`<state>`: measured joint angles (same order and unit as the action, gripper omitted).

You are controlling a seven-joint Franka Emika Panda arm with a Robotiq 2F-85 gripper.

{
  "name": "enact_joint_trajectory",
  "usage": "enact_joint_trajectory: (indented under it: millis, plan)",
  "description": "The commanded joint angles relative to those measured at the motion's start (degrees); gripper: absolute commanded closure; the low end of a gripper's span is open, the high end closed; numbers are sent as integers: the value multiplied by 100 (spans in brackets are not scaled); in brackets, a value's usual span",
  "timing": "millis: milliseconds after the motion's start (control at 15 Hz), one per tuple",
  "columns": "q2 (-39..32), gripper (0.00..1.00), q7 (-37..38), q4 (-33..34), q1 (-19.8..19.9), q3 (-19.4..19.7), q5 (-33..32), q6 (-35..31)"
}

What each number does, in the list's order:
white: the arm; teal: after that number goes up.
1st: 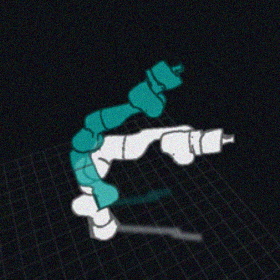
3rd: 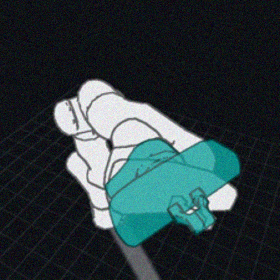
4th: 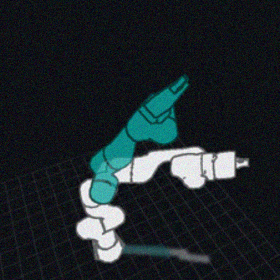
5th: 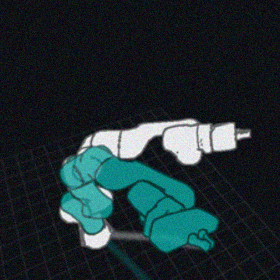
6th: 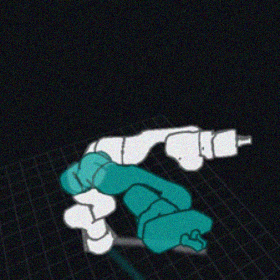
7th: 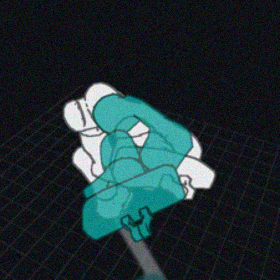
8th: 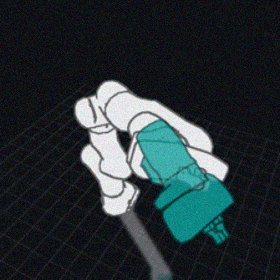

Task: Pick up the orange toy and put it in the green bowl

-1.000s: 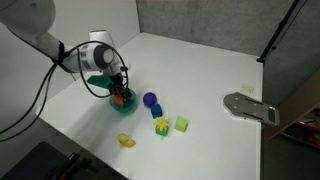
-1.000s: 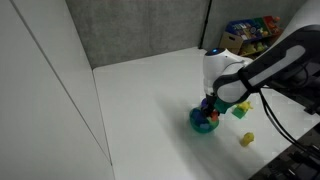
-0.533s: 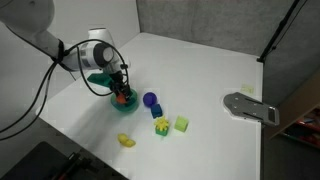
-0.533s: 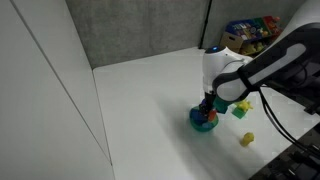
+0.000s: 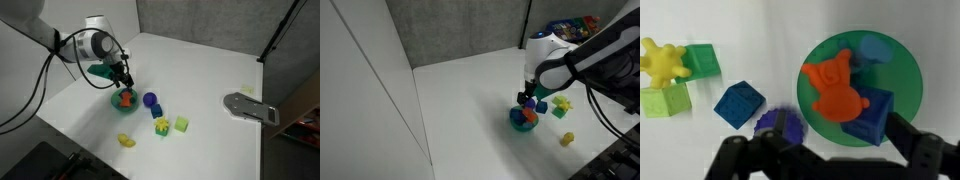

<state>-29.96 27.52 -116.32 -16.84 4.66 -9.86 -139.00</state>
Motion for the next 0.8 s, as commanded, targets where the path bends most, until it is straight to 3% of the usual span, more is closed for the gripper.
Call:
enact_joint_trajectory:
  millis: [0,467,733]
  plan:
    - [417,0,208,77,-23,80,-152,530]
    - [1122,0,-408,538,537,-248,370,1494]
    - [1373,0,-1028,901,993,-404,1078,1853]
